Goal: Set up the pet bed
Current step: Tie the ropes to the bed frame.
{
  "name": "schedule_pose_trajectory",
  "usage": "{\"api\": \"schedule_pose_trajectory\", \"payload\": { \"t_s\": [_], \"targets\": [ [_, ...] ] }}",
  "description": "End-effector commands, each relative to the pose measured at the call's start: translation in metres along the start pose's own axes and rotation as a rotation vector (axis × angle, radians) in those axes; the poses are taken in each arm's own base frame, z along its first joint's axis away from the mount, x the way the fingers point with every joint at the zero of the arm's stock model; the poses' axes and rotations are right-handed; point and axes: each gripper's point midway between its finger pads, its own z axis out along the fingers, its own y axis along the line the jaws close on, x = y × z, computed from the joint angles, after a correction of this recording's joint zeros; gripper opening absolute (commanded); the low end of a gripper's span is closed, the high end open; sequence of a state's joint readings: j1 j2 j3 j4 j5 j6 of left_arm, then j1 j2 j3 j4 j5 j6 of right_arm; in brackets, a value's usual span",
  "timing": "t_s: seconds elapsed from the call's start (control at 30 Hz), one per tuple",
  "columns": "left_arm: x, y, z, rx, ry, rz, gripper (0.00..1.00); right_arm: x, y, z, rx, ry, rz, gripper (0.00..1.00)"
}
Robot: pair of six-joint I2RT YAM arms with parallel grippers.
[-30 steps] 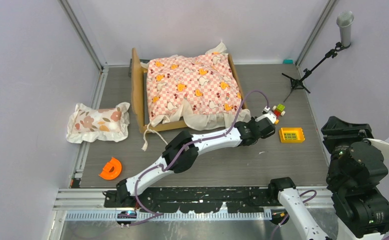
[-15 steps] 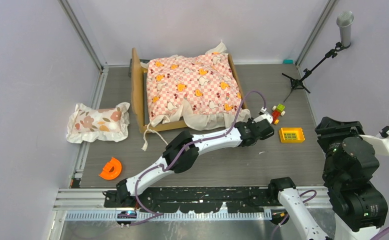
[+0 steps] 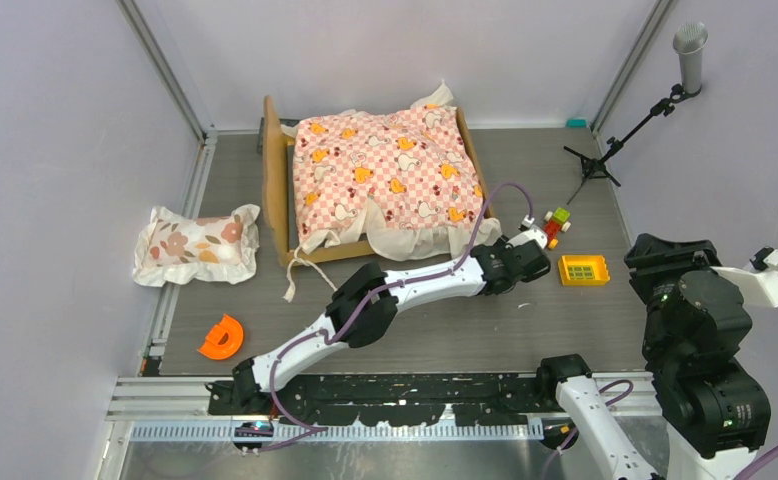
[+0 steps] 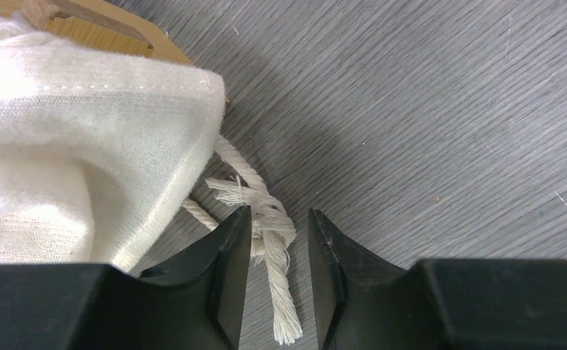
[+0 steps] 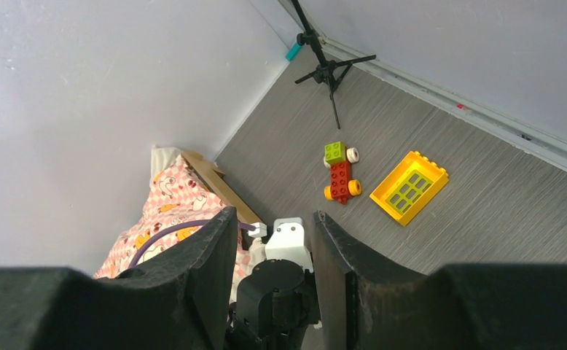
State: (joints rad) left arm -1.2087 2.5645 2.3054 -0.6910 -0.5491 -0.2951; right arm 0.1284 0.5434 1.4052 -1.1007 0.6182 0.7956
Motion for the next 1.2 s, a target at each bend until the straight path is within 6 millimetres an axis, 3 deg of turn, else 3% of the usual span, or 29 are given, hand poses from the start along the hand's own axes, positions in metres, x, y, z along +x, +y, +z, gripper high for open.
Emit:
{"api": "schedule_pose_trajectory", "payload": {
  "t_s": [0.0,0.23,0.63,1.17],
  "targets": [
    [-0.034,0.008,-0.024,-0.010,-0.070,-0.059,0.38,0.002,0.004,0.003,-0.011,0.005,-0.003,0.47],
    [-0.032,0.010,-0.021,-0.020,-0.064,-0.054,0.41,0.001,0.003,0.002,-0.014,0.003,-0.003,0.47],
    [-0.012,-0.003,-0.002,0.026,-0.012,-0.058,0.41,0.002,-0.001,0.001,-0.009,-0.003,-0.008,0.47],
    [0.011,0.001,0.015,0.068,0.076,-0.080,0.37,0.001,0.000,0.001,-0.009,-0.006,-0.007,0.47]
  ]
}}
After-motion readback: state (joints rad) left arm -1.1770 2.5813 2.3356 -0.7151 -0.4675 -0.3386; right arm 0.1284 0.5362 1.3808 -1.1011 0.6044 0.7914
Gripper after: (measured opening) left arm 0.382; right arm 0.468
